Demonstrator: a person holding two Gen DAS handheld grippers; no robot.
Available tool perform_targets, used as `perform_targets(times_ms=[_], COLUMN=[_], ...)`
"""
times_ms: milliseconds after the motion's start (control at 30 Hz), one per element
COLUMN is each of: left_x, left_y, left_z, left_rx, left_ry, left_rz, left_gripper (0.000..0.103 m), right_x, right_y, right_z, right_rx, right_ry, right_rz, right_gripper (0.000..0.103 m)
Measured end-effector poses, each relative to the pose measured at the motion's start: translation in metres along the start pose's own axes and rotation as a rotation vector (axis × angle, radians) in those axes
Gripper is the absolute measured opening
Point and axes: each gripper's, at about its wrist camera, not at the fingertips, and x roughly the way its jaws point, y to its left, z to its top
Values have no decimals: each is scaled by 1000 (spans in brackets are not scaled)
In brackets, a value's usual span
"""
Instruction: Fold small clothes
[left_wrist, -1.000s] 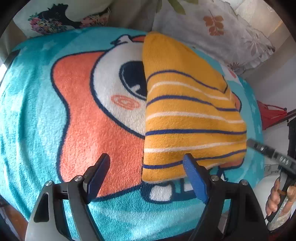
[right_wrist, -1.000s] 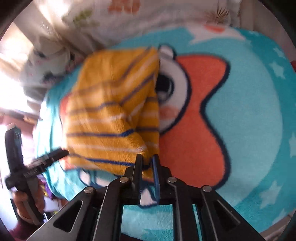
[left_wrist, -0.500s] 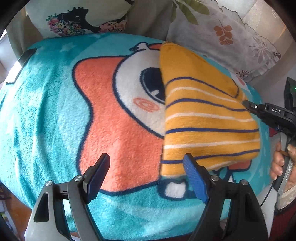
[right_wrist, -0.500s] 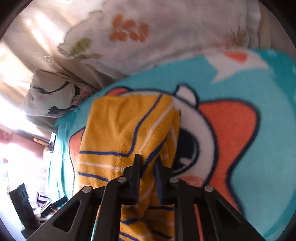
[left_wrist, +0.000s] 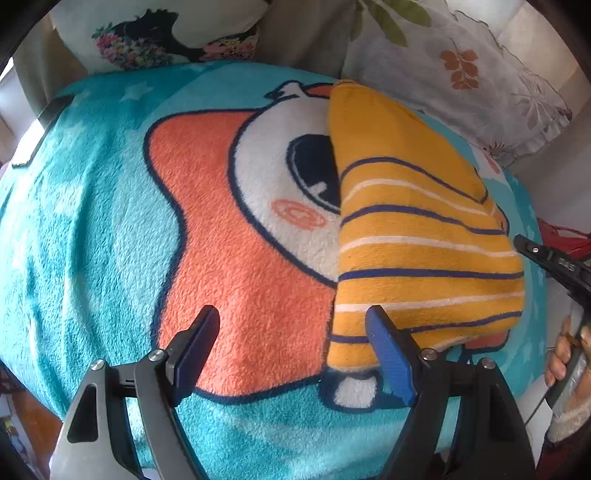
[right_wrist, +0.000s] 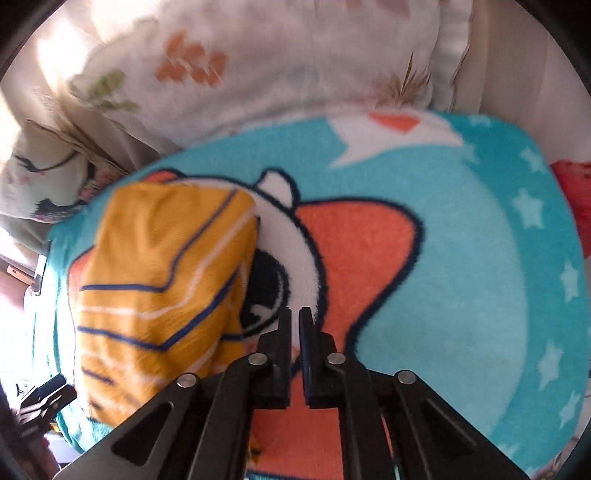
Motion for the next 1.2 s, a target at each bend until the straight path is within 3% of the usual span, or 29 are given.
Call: perform_targets(times_ms=[33, 133, 333, 767, 1000, 1200], left_x=[0, -1, 2, 4, -1, -10], left_y=[-5, -19, -44, -72, -75, -54], left_z=[0, -4, -22, -68, -73, -58], left_rx=[13, 48, 107, 148, 141, 86], left_ry=[-6, -18, -13, 12, -1, -30], left_rz=[4, 23, 52, 64, 66, 74], left_gripper=[80, 80, 80, 80, 80, 80], right_x=[-10, -25, -14, -9, -16, -24], right_y=[4, 12, 31, 8, 7, 4], right_z=[-5, -22, -52, -99, -109, -99], right_rx=[-4, -13, -34, -15, -28, -11], right_ry=[-19, -49, -4, 76, 71, 24], right_rz=[5, 14, 6, -11, 8, 25], right_gripper=[24, 37, 40, 48, 51, 57])
